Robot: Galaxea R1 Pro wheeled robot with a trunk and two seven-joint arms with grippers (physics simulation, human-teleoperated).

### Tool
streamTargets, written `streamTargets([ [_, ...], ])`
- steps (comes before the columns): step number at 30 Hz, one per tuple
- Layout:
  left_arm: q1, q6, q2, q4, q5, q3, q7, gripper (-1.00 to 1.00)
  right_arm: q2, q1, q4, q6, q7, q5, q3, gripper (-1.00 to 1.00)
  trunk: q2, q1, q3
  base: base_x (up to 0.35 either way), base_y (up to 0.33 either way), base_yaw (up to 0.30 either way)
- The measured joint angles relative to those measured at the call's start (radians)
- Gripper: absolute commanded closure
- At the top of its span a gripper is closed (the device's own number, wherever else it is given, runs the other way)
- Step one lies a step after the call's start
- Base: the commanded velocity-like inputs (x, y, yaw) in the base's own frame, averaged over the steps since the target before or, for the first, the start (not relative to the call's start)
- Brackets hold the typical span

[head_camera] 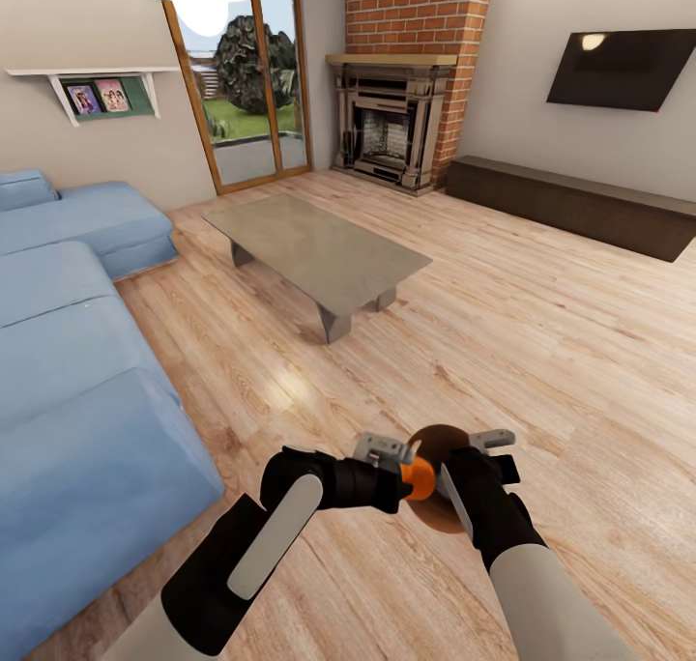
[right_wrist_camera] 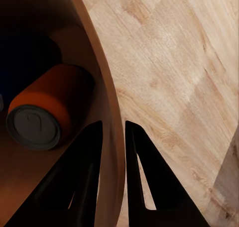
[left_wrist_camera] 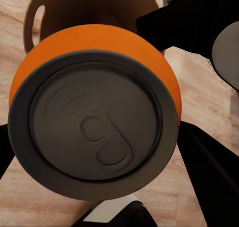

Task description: Put the three can of soda from the living room inside the tash can in the kitchen.

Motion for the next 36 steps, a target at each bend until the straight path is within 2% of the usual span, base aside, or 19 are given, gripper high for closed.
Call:
streamTargets([
  [15,0.000,-0.008,0.002,0.053,-0.018,-0.001,0.000,1.00,0.002,0.002,-0.009,0.010,0.002,0.001,0.002,1.00,0.000,0.000,0.000,0.000,0.000,0.000],
  [19,0.000,-0.035,0.003,0.082,-0.017,-0.002,0.000,1.00,0.007,0.002,-0.010,0.011,0.005,-0.002,0.002,1.00,0.000,0.000,0.000,0.000,0.000,0.000],
  [24,0.000,-0.045,0.002,0.091,-0.015,-0.003,-0.002,1.00,0.019,0.002,-0.010,0.015,0.006,0.005,0.003,1.00,0.000,0.000,0.000,0.000,0.000,0.000],
  [28,0.000,-0.046,0.001,0.089,-0.015,-0.002,-0.002,1.00,0.030,0.002,-0.010,0.011,0.008,-0.006,0.005,1.00,0.000,0.000,0.000,0.000,0.000,0.000],
  [36,0.000,-0.047,-0.001,0.084,-0.015,-0.001,-0.002,1.00,0.048,0.002,-0.008,0.015,0.012,-0.006,0.050,1.00,0.000,0.000,0.000,0.000,0.000,0.000],
])
